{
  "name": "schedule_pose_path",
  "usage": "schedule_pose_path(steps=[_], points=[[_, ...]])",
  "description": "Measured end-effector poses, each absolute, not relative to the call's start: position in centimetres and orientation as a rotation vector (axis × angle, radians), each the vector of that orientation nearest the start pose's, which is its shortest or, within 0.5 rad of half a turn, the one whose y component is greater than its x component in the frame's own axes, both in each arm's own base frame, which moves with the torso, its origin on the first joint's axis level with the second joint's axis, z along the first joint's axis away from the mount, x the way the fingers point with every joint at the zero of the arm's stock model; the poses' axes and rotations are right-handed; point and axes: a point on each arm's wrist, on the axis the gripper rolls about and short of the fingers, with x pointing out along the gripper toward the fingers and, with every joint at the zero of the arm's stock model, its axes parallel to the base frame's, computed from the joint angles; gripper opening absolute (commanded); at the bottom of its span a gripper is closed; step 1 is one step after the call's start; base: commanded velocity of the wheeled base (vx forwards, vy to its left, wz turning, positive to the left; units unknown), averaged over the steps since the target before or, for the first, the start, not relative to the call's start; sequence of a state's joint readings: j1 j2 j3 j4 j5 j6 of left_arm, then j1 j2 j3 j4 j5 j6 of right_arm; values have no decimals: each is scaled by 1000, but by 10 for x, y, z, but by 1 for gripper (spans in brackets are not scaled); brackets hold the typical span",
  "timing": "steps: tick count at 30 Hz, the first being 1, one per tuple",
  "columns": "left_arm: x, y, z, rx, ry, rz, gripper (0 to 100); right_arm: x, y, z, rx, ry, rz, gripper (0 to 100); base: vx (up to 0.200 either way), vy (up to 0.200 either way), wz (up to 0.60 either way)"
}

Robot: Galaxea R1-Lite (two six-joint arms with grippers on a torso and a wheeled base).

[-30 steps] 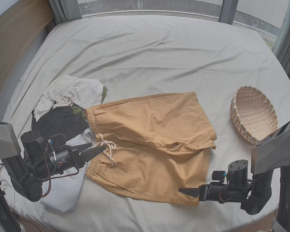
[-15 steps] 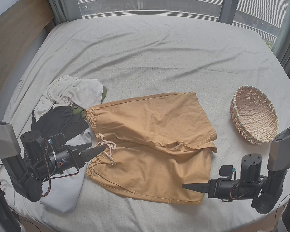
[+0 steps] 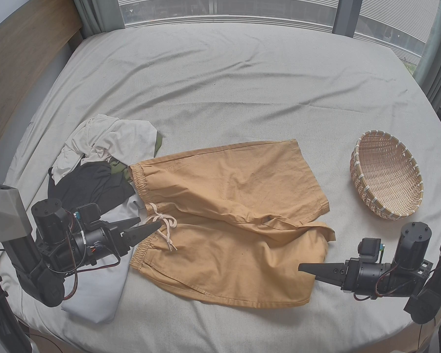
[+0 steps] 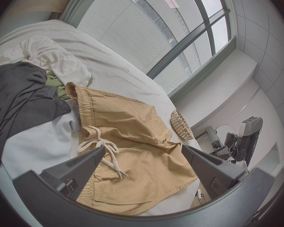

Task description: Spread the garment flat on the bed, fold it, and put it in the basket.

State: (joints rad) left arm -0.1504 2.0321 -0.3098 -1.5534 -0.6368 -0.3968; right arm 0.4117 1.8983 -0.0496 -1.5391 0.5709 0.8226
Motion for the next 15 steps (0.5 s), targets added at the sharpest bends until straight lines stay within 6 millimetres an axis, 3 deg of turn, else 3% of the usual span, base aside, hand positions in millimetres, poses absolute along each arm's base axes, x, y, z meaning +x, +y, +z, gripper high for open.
schedule_pose_path(steps=[15], points=[[273,-55,69,-417,318,-742,100,198,64,76,764,571,671,100,0,0,0]])
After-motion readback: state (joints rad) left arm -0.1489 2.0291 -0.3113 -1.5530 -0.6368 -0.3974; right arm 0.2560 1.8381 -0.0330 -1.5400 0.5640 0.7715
